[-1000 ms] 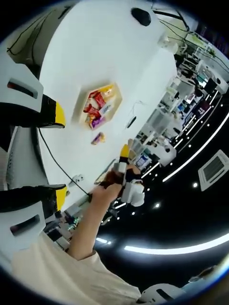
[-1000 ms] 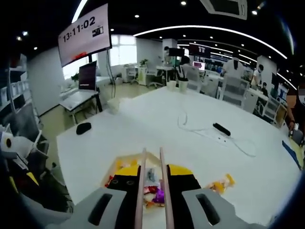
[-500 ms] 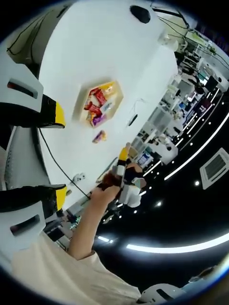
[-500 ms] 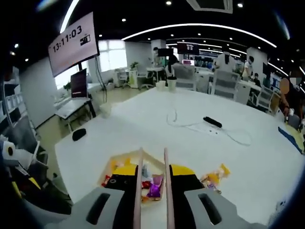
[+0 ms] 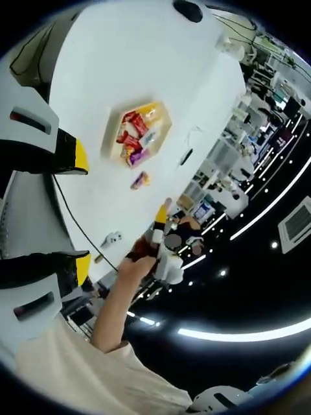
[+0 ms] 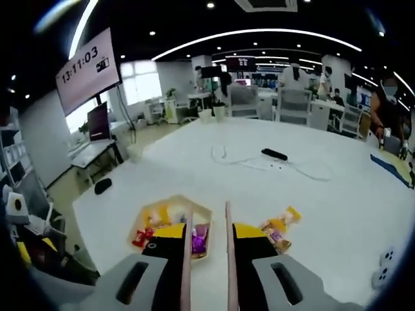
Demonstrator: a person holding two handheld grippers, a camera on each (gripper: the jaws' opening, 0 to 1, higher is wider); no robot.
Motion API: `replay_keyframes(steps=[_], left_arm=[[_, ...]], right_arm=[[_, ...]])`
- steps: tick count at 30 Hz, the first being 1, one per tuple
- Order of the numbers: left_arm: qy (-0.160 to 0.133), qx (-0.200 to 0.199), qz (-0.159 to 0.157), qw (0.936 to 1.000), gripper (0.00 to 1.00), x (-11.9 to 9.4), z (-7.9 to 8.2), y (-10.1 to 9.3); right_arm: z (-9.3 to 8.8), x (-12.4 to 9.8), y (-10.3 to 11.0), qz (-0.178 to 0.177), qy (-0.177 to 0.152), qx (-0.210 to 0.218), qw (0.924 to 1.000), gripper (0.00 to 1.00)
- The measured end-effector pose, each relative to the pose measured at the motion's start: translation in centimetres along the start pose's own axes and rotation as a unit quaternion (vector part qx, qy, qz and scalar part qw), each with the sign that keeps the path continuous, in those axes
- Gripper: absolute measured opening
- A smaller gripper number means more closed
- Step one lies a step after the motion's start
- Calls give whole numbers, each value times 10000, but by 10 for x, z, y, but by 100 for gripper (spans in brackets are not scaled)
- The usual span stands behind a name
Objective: Place the target food into the container with the food tongs after gripping and lifting it, then release it inside without dropping or visibly crushing the food.
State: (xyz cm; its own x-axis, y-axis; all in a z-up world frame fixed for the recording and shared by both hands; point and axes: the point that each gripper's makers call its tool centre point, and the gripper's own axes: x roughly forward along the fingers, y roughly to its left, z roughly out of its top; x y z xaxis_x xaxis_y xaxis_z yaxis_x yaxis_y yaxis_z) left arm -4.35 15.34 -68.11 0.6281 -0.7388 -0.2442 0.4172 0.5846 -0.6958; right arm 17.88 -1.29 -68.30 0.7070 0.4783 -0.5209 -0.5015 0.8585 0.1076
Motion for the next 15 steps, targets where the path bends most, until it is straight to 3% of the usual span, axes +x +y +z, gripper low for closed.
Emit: replay_keyframes(steps=[8, 15], left_arm=[[148, 30, -115, 9998, 46, 10, 0, -1], [252, 12, -140, 9996, 46, 15, -2, 0]], right_arm=[[-15, -12, -29, -244, 16, 214, 9995, 25], [-30, -14, -48, -377, 238, 107, 9989, 26]])
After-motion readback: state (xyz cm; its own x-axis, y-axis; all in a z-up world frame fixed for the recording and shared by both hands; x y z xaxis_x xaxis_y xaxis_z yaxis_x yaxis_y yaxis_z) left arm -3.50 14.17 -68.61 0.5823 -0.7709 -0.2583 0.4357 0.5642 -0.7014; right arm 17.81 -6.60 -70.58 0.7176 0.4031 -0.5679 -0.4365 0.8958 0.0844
